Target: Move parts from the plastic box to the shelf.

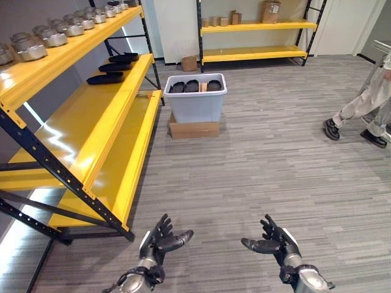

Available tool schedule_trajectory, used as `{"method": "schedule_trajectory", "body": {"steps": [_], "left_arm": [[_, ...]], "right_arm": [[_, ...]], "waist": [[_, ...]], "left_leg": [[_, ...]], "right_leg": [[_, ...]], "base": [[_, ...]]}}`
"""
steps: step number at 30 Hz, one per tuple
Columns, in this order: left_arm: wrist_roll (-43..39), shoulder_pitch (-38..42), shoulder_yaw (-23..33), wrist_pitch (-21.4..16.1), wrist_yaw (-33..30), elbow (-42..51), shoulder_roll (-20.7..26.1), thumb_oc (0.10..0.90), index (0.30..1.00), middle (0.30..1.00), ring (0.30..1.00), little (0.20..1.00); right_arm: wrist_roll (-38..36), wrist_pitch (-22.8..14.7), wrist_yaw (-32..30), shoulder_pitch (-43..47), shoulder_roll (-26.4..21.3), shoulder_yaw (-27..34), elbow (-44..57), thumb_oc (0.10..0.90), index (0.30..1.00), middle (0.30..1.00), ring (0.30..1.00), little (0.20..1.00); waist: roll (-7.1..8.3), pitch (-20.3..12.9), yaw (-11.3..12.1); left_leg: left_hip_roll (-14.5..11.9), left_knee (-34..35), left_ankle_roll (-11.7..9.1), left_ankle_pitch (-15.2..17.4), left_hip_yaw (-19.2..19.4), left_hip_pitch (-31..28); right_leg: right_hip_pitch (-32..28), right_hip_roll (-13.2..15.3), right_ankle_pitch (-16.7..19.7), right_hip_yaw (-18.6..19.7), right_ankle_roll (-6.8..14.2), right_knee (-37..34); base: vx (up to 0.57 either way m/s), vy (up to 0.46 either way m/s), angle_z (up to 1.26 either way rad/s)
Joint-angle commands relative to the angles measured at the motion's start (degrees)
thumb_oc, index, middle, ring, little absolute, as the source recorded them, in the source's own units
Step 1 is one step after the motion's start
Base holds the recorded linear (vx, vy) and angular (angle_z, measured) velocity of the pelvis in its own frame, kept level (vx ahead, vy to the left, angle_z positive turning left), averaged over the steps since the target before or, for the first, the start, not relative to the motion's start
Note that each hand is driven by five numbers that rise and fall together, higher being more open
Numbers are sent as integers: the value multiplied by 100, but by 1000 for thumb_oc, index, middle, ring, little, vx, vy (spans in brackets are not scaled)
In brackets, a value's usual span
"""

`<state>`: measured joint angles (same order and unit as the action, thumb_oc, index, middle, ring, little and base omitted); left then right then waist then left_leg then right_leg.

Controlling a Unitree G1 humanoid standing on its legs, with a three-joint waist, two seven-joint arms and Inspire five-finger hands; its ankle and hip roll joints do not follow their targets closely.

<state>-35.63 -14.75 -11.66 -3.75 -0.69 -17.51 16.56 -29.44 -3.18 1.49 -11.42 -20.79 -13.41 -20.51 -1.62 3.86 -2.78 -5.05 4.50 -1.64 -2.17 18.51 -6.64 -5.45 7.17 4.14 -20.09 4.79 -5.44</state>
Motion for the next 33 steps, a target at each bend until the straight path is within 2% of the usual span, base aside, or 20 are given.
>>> {"method": "schedule_trajectory", "body": {"steps": [1,15,21,24,25,27,28,29,30,33], "left_arm": [[-10,378,230,-478,90,347,126,900,1000,1000,1000,1000],[30,363,239,-429,101,299,134,900,1000,1000,1000,1000],[63,484,284,-484,66,344,255,900,1000,1000,1000,1000],[111,554,265,-504,39,397,320,900,1000,1000,1000,1000],[175,586,241,-518,41,458,364,900,1000,1000,1000,1000],[213,617,225,-526,36,457,388,900,1000,1000,1000,1000],[279,648,199,-520,31,483,419,900,1000,1000,1000,1000],[316,680,170,-518,41,488,444,900,1000,1000,1000,1000],[415,699,181,-543,46,596,536,900,1000,1000,1000,1000],[408,713,197,-544,57,571,521,900,1000,1000,1000,1000]], "right_arm": [[-117,-487,144,461,17,59,317,900,1000,1000,1000,1000],[-140,-481,165,460,-14,122,411,900,1000,1000,1000,1000],[-128,-504,180,699,-112,129,447,900,1000,1000,1000,1000],[-149,-494,188,798,-95,111,434,900,1000,1000,1000,1000],[-168,-481,219,768,-69,138,458,900,1000,1000,1000,1000],[-175,-485,224,757,-44,149,438,900,1000,1000,1000,1000],[-171,-482,212,723,0,172,402,900,1000,1000,1000,1000],[-189,-471,202,713,45,178,335,900,1000,1000,1000,1000],[-219,-452,217,689,120,173,275,900,1000,1000,1000,1000],[-231,-447,229,724,124,156,260,900,1000,1000,1000,1000]], "waist": [[284,-35,48],[309,-15,28],[402,119,91],[401,192,132],[389,248,111],[386,279,98],[369,299,89],[368,347,64],[322,542,18],[338,594,-4]], "left_leg": [[-406,50,-359,-139,-221,-1],[-399,2,-337,-90,-242,6],[-322,-725,-227,238,-400,383],[-193,-957,-101,441,-496,511],[-129,-1073,-19,531,-536,566],[-93,-1103,19,557,-572,593],[-33,-1101,103,622,-611,591],[42,-1117,178,685,-628,556],[92,-1205,304,796,-602,480],[165,-1160,324,894,-516,330]], "right_leg": [[-291,327,-109,-65,362,163],[-287,342,-130,-29,366,221],[-115,509,-230,73,367,596],[101,695,-269,142,423,1001],[251,834,-288,170,456,1350],[359,894,-284,217,482,1550],[508,991,-253,231,537,1881],[656,1086,-110,291,569,2216],[1102,1178,233,375,613,3036],[1427,1233,330,268,582,2962]], "base": [[0,0,0],[0,0,0],[-28,40,2],[-41,127,0],[-31,189,-3],[-20,130,5],[-6,133,17],[-19,300,25],[-15,233,17],[89,109,0]]}}
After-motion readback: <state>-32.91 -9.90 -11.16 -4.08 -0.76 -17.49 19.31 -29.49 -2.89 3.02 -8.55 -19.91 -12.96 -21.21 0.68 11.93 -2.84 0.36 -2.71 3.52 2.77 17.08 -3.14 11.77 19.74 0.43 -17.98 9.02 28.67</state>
